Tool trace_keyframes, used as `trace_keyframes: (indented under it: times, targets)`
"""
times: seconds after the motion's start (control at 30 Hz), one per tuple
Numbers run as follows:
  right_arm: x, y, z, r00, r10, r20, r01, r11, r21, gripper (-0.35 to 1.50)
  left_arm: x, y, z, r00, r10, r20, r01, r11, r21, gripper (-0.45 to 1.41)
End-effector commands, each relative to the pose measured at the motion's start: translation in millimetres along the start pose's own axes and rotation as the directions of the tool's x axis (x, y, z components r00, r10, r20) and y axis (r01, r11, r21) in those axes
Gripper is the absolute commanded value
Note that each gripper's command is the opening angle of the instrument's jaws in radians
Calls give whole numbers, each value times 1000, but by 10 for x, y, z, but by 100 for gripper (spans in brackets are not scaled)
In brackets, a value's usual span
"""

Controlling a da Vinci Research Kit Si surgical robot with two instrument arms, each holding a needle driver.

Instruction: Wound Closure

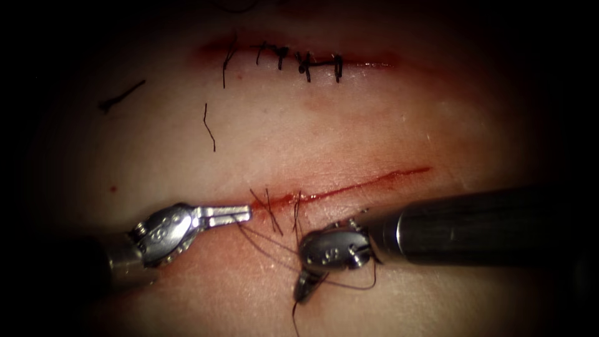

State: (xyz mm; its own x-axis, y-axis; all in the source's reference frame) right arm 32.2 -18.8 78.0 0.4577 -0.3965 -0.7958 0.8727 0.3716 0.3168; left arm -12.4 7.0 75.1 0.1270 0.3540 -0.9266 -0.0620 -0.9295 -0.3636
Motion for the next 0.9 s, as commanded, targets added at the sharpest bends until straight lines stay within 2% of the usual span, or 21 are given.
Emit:
trace_keyframes:
  times: [0.03, 0.3, 0.5, 0.7, 0.9]
  targets:
    - [-4, 4, 7, 1000, 6, 19, -6, 1000, 10, -35, -8, 1, 5, 1000, -2, -1, 2, 1000, -2, -45]
    - [-19, 11, -18, 999, 30, 43, -27, 998, -61, -35, -8, 2, 2, 1000, -2, 0, 2, 1000, -1, -45]
    - [-28, 21, -66, 996, 64, 62, -51, 979, -200, -35, -8, 3, 3, 1000, -2, 0, 2, 1000, 0, -45]
    - [-42, 29, -117, 992, 129, 16, -116, 937, -329, -35, -7, 7, 4, 1000, -7, 1, 7, 1000, 3, -45]
    - [-51, 35, -127, 987, 160, -12, -154, 922, -356, -35, -3, 22, 6, 1000, -5, 4, 5, 1000, 8, -45]
